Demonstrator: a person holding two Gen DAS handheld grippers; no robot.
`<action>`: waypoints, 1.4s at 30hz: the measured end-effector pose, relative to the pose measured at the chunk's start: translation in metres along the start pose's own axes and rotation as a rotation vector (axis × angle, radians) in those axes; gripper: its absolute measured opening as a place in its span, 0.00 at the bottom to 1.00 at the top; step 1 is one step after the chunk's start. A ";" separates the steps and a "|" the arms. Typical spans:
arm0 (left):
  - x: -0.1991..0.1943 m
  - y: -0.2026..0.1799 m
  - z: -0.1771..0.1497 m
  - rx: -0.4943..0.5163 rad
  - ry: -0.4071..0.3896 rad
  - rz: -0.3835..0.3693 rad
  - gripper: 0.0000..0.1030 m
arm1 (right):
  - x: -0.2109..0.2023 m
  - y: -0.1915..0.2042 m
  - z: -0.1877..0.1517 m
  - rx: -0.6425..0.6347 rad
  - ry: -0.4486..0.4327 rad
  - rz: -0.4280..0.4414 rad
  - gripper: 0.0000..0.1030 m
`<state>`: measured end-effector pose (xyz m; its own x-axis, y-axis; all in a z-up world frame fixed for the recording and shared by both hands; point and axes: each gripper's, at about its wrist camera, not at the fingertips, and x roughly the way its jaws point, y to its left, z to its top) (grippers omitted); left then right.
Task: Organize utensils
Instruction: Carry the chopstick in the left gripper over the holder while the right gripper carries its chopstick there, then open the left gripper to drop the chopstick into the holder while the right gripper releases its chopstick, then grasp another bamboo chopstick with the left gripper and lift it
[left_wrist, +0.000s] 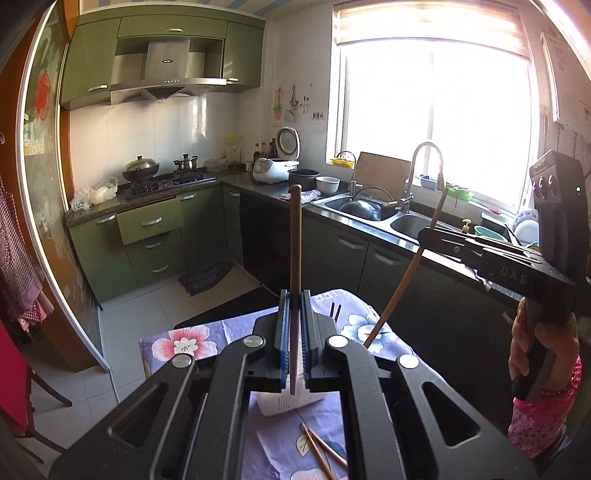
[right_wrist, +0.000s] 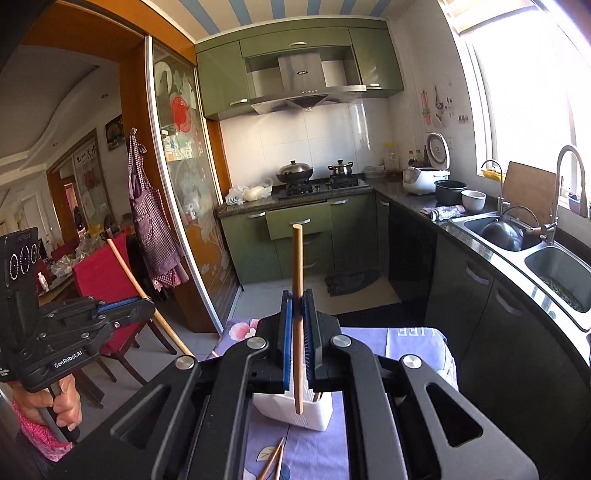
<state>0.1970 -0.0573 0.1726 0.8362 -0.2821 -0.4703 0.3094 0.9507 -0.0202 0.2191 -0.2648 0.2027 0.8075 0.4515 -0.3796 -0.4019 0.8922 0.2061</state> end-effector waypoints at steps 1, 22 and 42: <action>0.011 0.000 0.003 -0.003 0.001 0.007 0.05 | 0.007 -0.001 0.005 -0.001 -0.003 -0.004 0.06; 0.140 0.024 -0.059 -0.025 0.263 0.075 0.12 | 0.160 -0.032 -0.077 0.031 0.238 0.028 0.08; 0.037 -0.005 -0.116 -0.084 0.241 -0.013 0.82 | 0.002 -0.019 -0.189 -0.025 0.105 -0.109 0.87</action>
<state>0.1741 -0.0578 0.0526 0.6969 -0.2650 -0.6664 0.2724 0.9574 -0.0958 0.1470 -0.2784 0.0278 0.7980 0.3493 -0.4911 -0.3255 0.9356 0.1367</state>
